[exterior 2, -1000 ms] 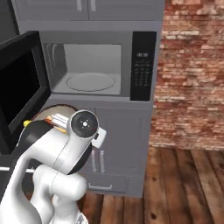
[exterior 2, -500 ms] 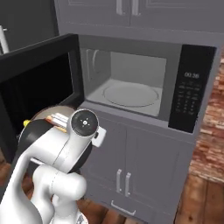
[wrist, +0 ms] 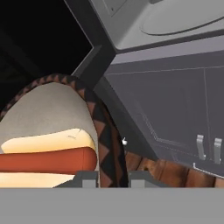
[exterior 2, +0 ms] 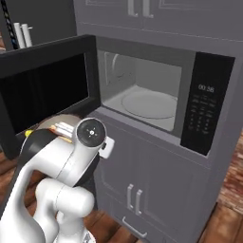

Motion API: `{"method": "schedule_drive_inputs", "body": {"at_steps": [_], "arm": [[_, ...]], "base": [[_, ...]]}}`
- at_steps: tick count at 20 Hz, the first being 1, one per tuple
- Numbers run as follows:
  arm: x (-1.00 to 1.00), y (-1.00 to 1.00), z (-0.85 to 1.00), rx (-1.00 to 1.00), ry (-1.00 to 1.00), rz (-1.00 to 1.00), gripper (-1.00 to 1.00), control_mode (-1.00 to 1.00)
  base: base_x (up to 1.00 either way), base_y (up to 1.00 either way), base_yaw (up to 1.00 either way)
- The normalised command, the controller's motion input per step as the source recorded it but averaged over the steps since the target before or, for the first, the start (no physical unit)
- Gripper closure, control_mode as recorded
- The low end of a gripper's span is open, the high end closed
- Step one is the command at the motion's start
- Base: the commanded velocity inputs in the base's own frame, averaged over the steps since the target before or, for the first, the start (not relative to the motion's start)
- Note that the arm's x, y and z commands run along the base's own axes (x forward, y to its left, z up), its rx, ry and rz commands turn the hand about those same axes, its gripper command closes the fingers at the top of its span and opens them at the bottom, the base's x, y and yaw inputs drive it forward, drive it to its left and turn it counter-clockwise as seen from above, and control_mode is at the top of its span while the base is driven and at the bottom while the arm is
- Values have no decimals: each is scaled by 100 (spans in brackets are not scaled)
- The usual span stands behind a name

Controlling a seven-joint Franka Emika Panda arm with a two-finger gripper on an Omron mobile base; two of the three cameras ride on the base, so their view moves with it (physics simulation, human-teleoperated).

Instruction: Place the bowl containing the hot dog and corn in the microwave. Close the microwave door and press the start button to microwave the meal.

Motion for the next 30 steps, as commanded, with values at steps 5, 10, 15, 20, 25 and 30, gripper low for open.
{"method": "schedule_drive_inputs", "body": {"at_steps": [5, 10, 15, 20, 25, 30], "arm": [[0, 0, 0, 0, 0, 0, 100, 100], [0, 0, 0, 0, 0, 0, 100, 100], [0, 0, 0, 0, 0, 0, 100, 100], [0, 0, 0, 0, 0, 0, 100, 100], [0, 0, 0, 0, 0, 0, 100, 100], [0, 1, 0, 0, 0, 0, 100, -100]], "base": [[4, -30, 8], [12, -5, -9], [17, 1, -31], [10, 19, -30], [12, 28, -27], [9, 27, -13]]}}
